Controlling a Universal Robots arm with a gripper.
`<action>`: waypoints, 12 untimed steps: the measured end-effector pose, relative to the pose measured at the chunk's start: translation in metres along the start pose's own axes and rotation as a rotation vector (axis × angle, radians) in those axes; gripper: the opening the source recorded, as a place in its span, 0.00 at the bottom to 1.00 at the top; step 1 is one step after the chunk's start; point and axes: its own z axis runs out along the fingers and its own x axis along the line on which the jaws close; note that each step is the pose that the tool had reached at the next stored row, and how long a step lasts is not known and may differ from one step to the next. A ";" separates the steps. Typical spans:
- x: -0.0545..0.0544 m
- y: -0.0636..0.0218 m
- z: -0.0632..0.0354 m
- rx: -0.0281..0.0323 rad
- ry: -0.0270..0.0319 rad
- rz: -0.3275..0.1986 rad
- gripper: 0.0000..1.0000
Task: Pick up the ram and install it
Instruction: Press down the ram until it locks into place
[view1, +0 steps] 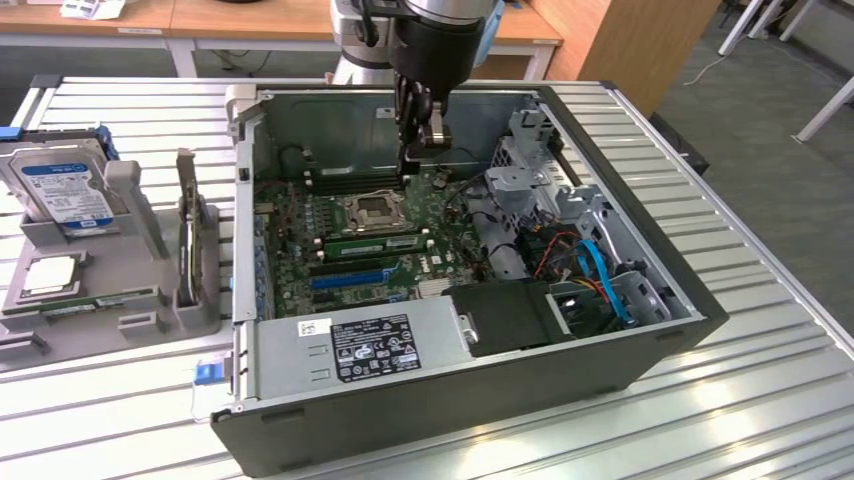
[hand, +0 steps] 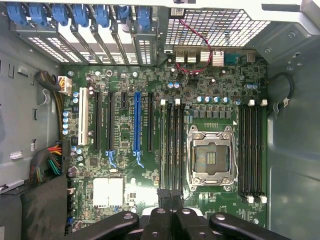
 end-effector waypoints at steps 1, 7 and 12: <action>0.000 0.0000 0.0000 0.0000 0.0000 0.000 0.10; 0.000 -0.0022 -0.0001 0.0000 -0.0001 0.000 0.10; 0.000 -0.0089 -0.0004 -0.0002 -0.0001 0.000 0.10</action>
